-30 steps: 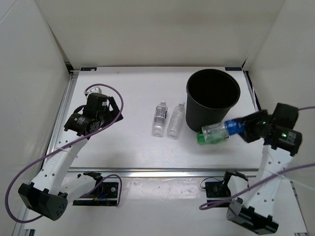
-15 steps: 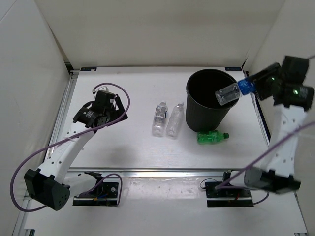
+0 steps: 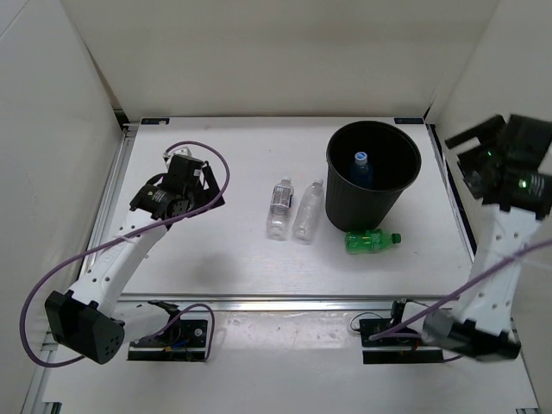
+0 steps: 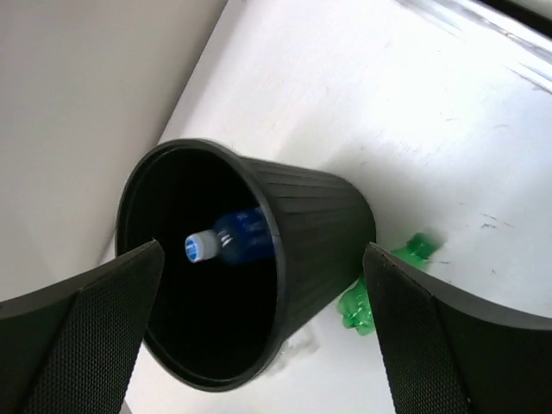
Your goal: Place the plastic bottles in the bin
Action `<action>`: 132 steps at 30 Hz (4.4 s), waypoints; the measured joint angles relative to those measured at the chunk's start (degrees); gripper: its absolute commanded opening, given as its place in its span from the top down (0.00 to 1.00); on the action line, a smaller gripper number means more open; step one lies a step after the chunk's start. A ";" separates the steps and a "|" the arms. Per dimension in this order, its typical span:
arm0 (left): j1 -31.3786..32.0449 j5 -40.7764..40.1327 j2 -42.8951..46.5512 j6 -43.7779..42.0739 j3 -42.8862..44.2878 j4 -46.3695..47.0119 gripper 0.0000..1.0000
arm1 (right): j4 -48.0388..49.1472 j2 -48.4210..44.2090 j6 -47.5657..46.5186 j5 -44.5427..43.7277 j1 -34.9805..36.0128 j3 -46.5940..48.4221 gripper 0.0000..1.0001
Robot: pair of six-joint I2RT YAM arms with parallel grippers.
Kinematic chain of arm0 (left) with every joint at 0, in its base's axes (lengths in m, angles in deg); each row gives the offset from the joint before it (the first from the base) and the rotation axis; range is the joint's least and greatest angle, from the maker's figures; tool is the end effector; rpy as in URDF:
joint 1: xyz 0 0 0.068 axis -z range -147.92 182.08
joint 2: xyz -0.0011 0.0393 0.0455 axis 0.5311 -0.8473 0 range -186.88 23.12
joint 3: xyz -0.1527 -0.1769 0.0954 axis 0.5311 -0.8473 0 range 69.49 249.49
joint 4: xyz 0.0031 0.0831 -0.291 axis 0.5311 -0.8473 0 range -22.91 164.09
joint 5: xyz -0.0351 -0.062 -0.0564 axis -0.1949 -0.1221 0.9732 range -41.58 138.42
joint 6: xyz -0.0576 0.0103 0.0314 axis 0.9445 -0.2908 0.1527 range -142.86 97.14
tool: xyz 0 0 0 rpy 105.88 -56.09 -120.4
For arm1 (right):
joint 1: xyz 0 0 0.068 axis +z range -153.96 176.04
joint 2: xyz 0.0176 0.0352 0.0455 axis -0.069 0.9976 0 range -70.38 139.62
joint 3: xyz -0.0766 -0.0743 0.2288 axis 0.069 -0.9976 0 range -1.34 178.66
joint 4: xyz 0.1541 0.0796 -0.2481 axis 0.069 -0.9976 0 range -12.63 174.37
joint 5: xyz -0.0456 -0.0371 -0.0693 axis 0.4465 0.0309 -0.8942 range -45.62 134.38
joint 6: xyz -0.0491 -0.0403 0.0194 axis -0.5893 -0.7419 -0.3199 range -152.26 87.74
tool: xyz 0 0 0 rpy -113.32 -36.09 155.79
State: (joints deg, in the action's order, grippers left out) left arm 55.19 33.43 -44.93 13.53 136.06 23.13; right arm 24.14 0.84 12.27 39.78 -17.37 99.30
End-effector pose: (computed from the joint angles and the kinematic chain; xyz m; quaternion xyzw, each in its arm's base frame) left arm 0.2769 -0.1034 0.2923 -0.1503 0.9275 -0.0511 0.3384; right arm 0.2639 -0.0673 0.4727 0.4382 0.7505 0.0987 0.4848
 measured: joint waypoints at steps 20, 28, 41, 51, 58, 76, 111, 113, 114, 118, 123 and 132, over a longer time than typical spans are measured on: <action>0.00 -1.81 -0.26 -0.17 0.00 -0.04 0.00 | 13.29 -0.24 8.61 30.67 -16.63 -54.73 0.00; 0.00 -2.19 -1.81 -0.46 0.00 -0.07 0.00 | 19.96 9.29 7.63 31.54 -16.37 -54.69 0.00; 0.00 -2.62 -2.38 -0.66 0.00 -0.57 0.00 | 21.38 21.46 6.60 26.56 -12.07 -49.11 0.31; 0.00 -3.45 -3.13 -1.07 0.00 -1.07 0.00 | 21.44 25.88 6.19 23.76 -9.90 -47.08 0.65; 0.00 -4.09 -3.10 -1.27 0.00 -1.07 0.00 | 20.04 26.01 6.03 21.55 -9.40 -47.08 0.86; 0.00 -5.35 -1.70 -0.74 -1.53 -0.13 0.00 | -9.55 -10.73 0.59 16.39 -7.08 -30.32 1.00; 7.34 9.29 -26.03 -7.43 19.45 9.62 0.00 | -2.80 5.14 3.45 8.02 14.49 -5.20 0.00; 8.22 10.78 -30.12 -7.65 22.64 10.01 0.00 | -2.21 4.85 2.75 9.42 14.49 -5.68 0.00; 8.55 11.47 -31.87 -7.91 23.91 10.12 0.00 | -1.70 5.09 2.38 10.14 14.49 -5.81 0.00; 8.85 14.14 -37.57 -9.25 27.23 10.64 0.00 | -0.52 6.25 0.87 13.05 13.27 -6.08 0.00; 9.27 17.29 -44.33 -12.00 30.40 10.73 0.00 | 1.44 6.29 -0.59 16.85 10.60 -7.89 0.00; 9.97 21.62 -50.27 -13.00 32.22 10.91 0.00 | 4.28 6.08 -2.01 20.11 8.96 -9.86 0.00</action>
State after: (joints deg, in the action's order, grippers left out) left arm 65.16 55.05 -95.20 0.52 168.27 34.03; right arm 28.42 6.91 10.26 59.89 -8.41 89.45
